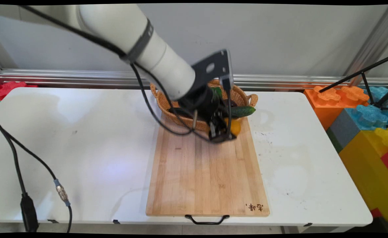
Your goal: Place the picked object on the cutting board
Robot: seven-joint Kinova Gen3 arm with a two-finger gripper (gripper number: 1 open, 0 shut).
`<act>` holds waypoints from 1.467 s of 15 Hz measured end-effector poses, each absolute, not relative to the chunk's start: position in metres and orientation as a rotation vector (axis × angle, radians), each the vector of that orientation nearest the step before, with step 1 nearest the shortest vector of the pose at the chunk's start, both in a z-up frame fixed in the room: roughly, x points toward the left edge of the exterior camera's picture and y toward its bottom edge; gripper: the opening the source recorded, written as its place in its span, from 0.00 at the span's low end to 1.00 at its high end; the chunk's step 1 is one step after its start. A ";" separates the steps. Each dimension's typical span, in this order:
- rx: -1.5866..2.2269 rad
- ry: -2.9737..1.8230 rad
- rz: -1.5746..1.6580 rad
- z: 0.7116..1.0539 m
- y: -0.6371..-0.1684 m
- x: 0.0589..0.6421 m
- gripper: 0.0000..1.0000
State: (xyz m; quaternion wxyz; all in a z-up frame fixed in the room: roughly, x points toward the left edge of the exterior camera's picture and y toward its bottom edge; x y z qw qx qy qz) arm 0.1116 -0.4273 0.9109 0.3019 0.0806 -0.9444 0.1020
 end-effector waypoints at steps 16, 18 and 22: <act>0.087 -2.585 0.397 0.775 -0.431 0.093 0.00; 0.080 -2.586 0.402 0.771 -0.431 0.092 1.00; 0.075 -2.583 0.403 0.769 -0.430 0.091 1.00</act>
